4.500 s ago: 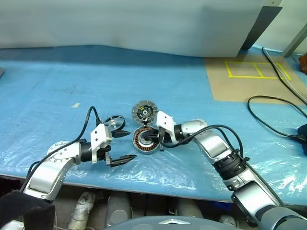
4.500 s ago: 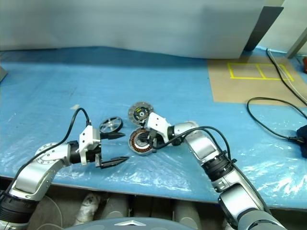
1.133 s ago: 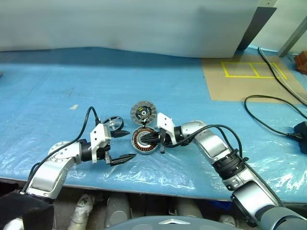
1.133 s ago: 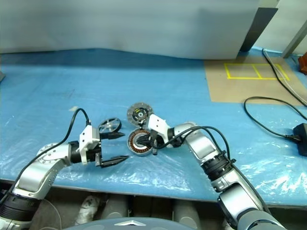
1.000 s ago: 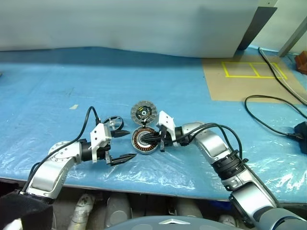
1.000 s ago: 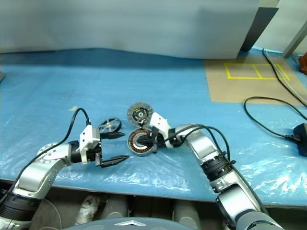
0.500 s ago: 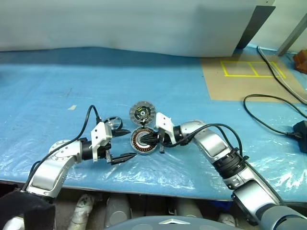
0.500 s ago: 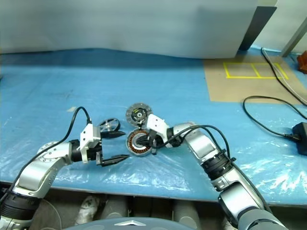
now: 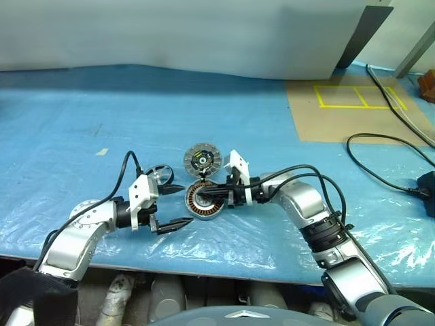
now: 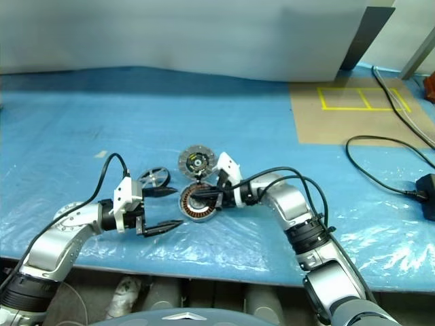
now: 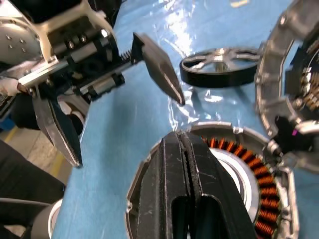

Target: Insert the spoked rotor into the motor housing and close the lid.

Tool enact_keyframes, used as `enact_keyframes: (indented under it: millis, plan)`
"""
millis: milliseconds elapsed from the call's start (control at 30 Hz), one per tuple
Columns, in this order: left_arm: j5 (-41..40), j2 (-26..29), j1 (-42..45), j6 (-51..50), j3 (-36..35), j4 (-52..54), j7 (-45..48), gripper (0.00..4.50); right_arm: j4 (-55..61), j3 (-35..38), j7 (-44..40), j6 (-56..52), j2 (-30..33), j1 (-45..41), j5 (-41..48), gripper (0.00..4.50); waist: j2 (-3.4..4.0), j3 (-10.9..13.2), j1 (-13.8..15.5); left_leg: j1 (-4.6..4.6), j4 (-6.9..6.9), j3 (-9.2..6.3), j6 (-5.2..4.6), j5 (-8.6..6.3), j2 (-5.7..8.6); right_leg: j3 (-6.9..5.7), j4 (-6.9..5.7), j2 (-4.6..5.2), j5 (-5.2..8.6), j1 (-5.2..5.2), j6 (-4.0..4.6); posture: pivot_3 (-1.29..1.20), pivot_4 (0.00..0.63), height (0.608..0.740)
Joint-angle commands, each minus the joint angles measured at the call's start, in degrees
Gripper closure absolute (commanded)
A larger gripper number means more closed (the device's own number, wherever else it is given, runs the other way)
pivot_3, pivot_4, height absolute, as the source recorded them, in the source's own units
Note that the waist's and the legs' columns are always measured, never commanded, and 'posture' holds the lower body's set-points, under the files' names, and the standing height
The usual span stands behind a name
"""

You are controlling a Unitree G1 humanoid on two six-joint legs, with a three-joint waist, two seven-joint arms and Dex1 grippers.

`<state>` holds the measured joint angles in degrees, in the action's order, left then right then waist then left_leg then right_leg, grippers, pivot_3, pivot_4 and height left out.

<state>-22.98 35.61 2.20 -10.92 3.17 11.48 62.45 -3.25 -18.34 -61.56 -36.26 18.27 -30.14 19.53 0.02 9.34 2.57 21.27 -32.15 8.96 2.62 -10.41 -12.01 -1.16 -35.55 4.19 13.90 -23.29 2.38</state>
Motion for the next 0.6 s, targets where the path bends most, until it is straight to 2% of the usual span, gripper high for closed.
enact_keyframes:
  millis: [33,133,367,600]
  plan:
    - [-0.3,0.0,0.3,1.1,-0.1,0.6,0.5,0.00,1.7,-2.1,-0.6,1.4,1.0,0.4,-1.4,4.49,0.00,0.0,0.0,0.00,0.00,0.00,0.00,0.00,0.00,0.00,0.00,0.00,0.00,0.00,0.00,0.00,0.150,0.740]
    - [-0.3,0.1,0.4,0.9,-0.1,0.9,0.3,0.00,0.7,-2.7,0.0,2.6,1.0,0.2,-2.4,4.49,0.00,0.0,0.0,-0.01,-0.01,0.00,0.00,0.00,0.01,0.00,0.00,0.01,0.00,0.01,0.00,0.00,0.150,0.740]
    - [-0.5,0.3,0.1,0.2,-0.3,1.9,-0.2,0.00,-0.2,1.3,1.2,-0.1,-1.4,-1.1,0.8,4.49,0.00,0.0,0.0,-0.03,-0.02,0.00,0.00,0.00,0.00,0.02,-0.03,0.01,0.00,0.01,0.00,0.00,0.150,0.740]
    - [-0.7,0.4,-0.1,-0.3,-0.3,2.4,-0.1,0.00,-0.3,-1.7,0.7,1.0,-0.6,-0.1,-1.5,4.49,0.00,0.0,0.0,-0.02,-0.02,0.00,0.00,0.00,0.01,0.01,-0.03,0.01,0.00,0.02,0.00,0.00,0.150,0.740]
